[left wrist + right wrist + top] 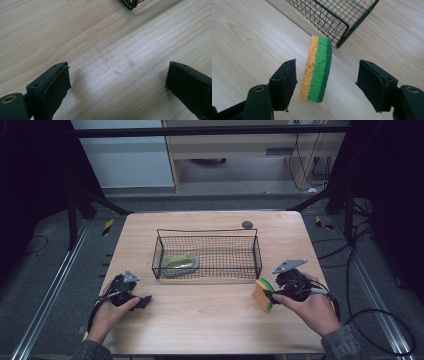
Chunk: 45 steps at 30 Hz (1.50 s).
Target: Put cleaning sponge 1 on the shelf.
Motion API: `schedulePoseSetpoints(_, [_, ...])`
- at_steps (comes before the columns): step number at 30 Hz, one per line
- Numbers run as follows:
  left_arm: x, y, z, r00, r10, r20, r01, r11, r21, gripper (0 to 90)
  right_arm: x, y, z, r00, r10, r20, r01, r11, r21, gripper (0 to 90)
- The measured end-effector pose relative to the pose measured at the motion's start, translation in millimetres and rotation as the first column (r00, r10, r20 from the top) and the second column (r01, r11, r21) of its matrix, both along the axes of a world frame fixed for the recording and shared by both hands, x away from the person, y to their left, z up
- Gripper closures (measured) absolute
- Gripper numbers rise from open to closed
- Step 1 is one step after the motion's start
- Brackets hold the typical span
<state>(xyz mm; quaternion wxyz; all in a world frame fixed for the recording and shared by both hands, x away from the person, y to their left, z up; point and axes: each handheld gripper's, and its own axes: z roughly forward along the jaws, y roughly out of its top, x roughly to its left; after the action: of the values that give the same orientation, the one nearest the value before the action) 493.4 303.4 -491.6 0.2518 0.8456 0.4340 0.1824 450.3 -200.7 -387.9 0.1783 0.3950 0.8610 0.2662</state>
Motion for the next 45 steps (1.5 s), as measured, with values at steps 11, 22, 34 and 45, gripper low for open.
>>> schedulePoseSetpoints(11, [1.9,6.3,-6.6,0.9994,0.034,-0.007,-0.034,0.9967,-0.073,0.3,15.1,17.9,0.8,0.9959,-0.004,-0.091,-0.001,0.999,-0.052,38.4])
schedulePoseSetpoints(22, [1.4,7.3,-8.8,0.9993,0.036,0.011,-0.035,0.9952,-0.092,0.0,24.4,26.1,-9.6,0.9887,-0.035,-0.146,0.02,0.995,-0.101,44.3])
schedulePoseSetpoints(34, [1.5,7.0,-9.2,0.9991,0.039,0.015,-0.038,0.9948,-0.095,0.0,27.7,28.0,-15.7,0.9838,-0.045,-0.173,0.026,0.994,-0.11,47.0])
schedulePoseSetpoints(45, [1.8,6.8,-9.3,0.9991,0.038,0.017,-0.036,0.9948,-0.095,0.0,30.6,27.6,-21.8,0.9765,-0.044,-0.211,0.022,0.994,-0.109,52.6])
